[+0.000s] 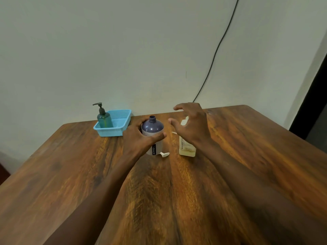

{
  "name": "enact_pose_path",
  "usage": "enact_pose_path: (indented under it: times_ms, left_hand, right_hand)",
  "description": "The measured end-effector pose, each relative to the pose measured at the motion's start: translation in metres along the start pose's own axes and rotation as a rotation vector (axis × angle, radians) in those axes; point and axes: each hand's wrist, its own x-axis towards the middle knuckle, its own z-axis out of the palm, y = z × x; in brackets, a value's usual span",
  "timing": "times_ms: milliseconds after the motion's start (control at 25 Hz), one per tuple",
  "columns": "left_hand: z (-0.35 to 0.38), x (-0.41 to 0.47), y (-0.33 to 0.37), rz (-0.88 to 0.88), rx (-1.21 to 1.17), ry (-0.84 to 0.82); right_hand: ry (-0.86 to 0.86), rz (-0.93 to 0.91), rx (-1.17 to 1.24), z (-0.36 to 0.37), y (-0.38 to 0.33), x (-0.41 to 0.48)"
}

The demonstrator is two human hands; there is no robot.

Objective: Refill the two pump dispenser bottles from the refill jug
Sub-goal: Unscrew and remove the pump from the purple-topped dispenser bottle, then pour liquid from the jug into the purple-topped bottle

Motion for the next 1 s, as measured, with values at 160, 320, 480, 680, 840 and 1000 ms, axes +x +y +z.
enact_pose_path:
  times_ms: [160, 320, 480, 680, 840, 1000]
  left_hand:
    - [0.017, 0.007, 0.011, 0.045, -0.032, -0.025]
    - [0.033, 0.006, 0.008, 0.026, -0.039, -0.035]
    - [0.040, 0.004, 0.000, 0.022, -0.041, -0.065]
    - [0.040, 0.003, -0.006, 0.006, -0.016, -0.064]
    - [0.030, -0.003, -0.002, 0.020, -0.011, -0.057]
    - [0.019, -0.007, 0.003, 0.029, -0.028, -0.021]
  right_hand:
    - [-0.175, 0.268, 0.023, -0.019, 0.028, -0.003]
    - [-0.321, 0.450, 0.133, -0.010, 0.059, -0.022]
    - [-0.340, 0.517, 0.257, 0.004, 0.076, -0.033]
    - [-0.258, 0.479, 0.249, 0.011, 0.076, -0.037]
    - [-0.131, 0.342, 0.126, 0.010, 0.058, -0.027]
    - [-0.105, 0.138, -0.004, 0.007, 0.040, -0.013]
